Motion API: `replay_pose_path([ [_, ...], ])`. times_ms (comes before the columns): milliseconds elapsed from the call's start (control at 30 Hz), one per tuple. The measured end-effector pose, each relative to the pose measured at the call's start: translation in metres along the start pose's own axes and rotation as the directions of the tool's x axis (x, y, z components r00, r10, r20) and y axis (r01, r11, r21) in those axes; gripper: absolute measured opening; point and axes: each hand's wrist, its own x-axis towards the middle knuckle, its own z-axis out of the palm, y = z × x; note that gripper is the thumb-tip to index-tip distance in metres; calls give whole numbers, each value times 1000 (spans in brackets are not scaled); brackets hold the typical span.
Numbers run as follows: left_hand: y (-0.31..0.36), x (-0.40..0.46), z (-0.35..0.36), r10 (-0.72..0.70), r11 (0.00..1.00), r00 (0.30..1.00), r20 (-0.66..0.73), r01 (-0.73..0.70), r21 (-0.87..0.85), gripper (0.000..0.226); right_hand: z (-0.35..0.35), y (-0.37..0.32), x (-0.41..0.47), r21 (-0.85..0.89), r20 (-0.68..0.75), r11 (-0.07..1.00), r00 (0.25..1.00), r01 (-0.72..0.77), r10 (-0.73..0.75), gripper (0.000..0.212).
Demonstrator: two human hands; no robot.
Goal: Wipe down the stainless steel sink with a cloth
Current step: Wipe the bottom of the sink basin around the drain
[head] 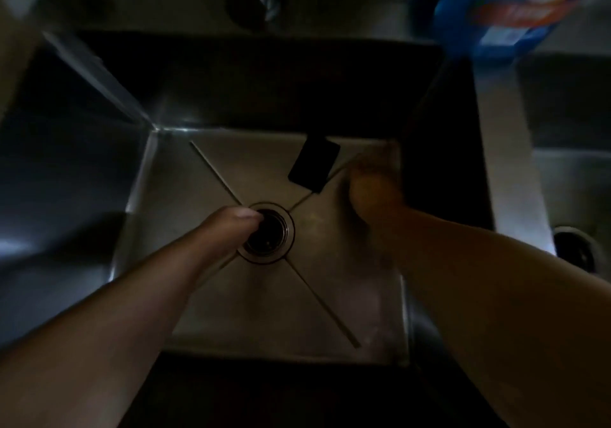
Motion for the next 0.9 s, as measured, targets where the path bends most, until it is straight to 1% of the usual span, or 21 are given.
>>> replay_pose_path([
  [33, 0, 4, 3, 19, 1000, 999, 26, -19, 1, 23, 21, 0, -3, -90, 82, 996, 997, -6, 13, 44],
  [67, -6, 12, 7, 1, 1000, 1000, 20, -1, 21, 23, 42, 0, -9, -158, 142, 987, 990, 21, 1, 45],
  [100, -8, 16, 9, -9, 1000, 999, 35, 8, 27, 23, 59, 1, -19, -187, 185, 982, 983, 38, -3, 48],
  [167, -14, 25, 13, -10, 999, 998, 63, 7, 48, 23, 82, 7, -40, -288, 93, 950, 991, 121, -98, 55],
  [200, -18, 29, 13, -15, 997, 997, 73, 9, 79, 25, 85, 8, -46, -314, 28, 942, 993, 118, -115, 57],
  [233, -22, 35, 13, -3, 995, 997, 72, -5, 104, 26, 89, 11, -45, -327, -8, 940, 995, 95, -103, 60],
  [267, -22, 39, 11, 11, 991, 997, 76, -22, 135, 27, 89, 13, -40, -324, 21, 944, 998, 69, -66, 61],
  [300, -22, 45, 10, 42, 986, 996, 73, -53, 159, 28, 89, 18, -29, -299, 20, 954, 1000, 21, -15, 60],
  [367, -18, 56, 9, 110, 968, 993, 41, -117, 224, 28, 86, 21, 0, -209, -39, 968, 990, -141, 136, 59],
  [433, -8, 69, 13, 207, 931, 978, -5, -195, 308, 31, 77, 20, 24, -155, -74, 966, 978, -205, 195, 59],
  [500, 7, 81, 22, 290, 899, 954, -81, -243, 364, 41, 73, 20, 30, -183, -77, 965, 981, -189, 178, 60],
  [567, 25, 96, 37, 345, 875, 924, -162, -255, 410, 58, 79, 24, 18, -235, -91, 960, 986, -155, 137, 59],
  [600, 33, 101, 46, 363, 865, 915, -177, -260, 429, 67, 84, 24, 5, -263, -75, 956, 991, -128, 112, 59],
  [667, 42, 108, 64, 372, 847, 911, -179, -254, 467, 85, 96, 26, -25, -312, 9, 947, 996, -79, 86, 59],
  [733, 47, 116, 77, 350, 830, 920, -175, -218, 514, 96, 100, 30, -40, -379, 87, 925, 993, -42, 81, 58],
  [767, 48, 119, 80, 341, 819, 923, -177, -199, 538, 98, 98, 32, -40, -382, 94, 923, 991, -49, 92, 57],
  [833, 51, 126, 79, 349, 789, 919, -183, -183, 586, 98, 91, 32, -27, -332, 39, 935, 988, -126, 147, 56],
  [900, 49, 129, 69, 384, 737, 905, -183, -181, 651, 97, 80, 26, -6, -254, -23, 944, 978, -208, 209, 55],
])
